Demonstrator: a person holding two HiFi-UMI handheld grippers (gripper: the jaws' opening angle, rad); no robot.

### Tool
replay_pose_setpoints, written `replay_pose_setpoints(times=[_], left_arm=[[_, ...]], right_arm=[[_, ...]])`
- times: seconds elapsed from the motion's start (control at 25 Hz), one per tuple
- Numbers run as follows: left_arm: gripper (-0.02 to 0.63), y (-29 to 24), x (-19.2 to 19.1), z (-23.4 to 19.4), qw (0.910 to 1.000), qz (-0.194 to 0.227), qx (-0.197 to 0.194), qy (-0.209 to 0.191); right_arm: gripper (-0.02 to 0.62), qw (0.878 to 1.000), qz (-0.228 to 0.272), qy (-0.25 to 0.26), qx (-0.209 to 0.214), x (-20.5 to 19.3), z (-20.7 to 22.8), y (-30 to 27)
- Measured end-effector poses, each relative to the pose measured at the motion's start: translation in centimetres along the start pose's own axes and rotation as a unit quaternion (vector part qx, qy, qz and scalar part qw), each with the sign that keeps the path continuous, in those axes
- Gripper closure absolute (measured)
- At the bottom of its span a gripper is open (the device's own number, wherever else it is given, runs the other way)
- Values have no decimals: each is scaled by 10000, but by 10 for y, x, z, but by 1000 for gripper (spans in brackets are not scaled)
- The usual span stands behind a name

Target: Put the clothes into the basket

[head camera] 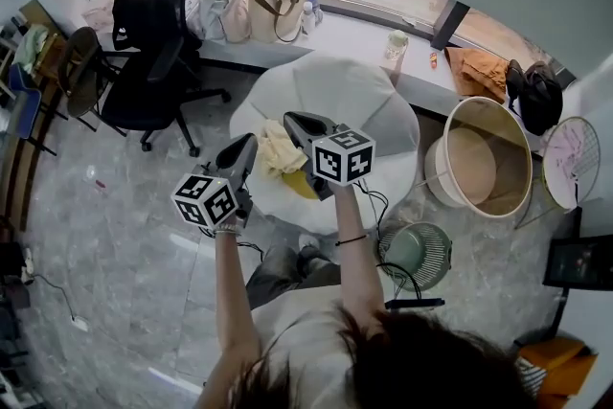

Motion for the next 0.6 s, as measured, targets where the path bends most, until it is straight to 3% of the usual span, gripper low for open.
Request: replay_pose_setpoints(times=[0.6], left_arm=[[595,-17,-24,-43,9977,-415,6,540]], right_arm=[[586,9975,-339,-569,-266,-39,22,-28]])
Point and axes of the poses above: the fingertips, and each gripper's own axes: y backward along the fingers, z to its right, x out of its top, the point moved 4 cm from there along y, backward along the fingers, and after that the axes turned 6 degrees about y, right-handed, at the moved point
